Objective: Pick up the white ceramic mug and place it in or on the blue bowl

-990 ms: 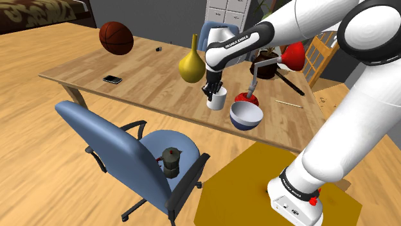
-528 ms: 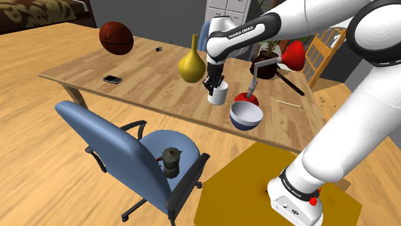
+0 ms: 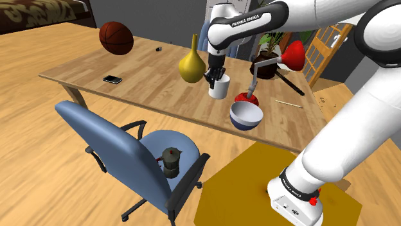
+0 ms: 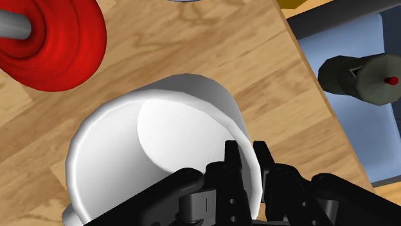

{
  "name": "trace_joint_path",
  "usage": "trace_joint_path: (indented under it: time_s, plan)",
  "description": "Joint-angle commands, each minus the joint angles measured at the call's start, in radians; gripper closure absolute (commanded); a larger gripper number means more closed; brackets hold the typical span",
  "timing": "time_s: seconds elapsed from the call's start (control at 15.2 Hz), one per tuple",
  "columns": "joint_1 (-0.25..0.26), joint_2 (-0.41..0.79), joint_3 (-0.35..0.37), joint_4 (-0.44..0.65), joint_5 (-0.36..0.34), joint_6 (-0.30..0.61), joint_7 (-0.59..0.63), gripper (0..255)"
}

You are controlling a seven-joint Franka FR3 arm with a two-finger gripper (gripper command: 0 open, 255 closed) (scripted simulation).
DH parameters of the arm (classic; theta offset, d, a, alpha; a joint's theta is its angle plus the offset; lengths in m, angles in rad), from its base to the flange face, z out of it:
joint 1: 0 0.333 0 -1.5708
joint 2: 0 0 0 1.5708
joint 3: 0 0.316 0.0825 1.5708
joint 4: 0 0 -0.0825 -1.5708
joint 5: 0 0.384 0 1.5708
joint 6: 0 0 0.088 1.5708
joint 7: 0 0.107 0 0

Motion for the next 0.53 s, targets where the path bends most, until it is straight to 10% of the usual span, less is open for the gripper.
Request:
trace_joint_path:
  time_s: [0.0,0.46]
  plan:
    - [0.0,-0.013,0.0,0.015,0.0,-0.028,-0.002,255]
    - [0.0,-0.036,0.0,0.084,0.001,-0.12,-0.003,255]
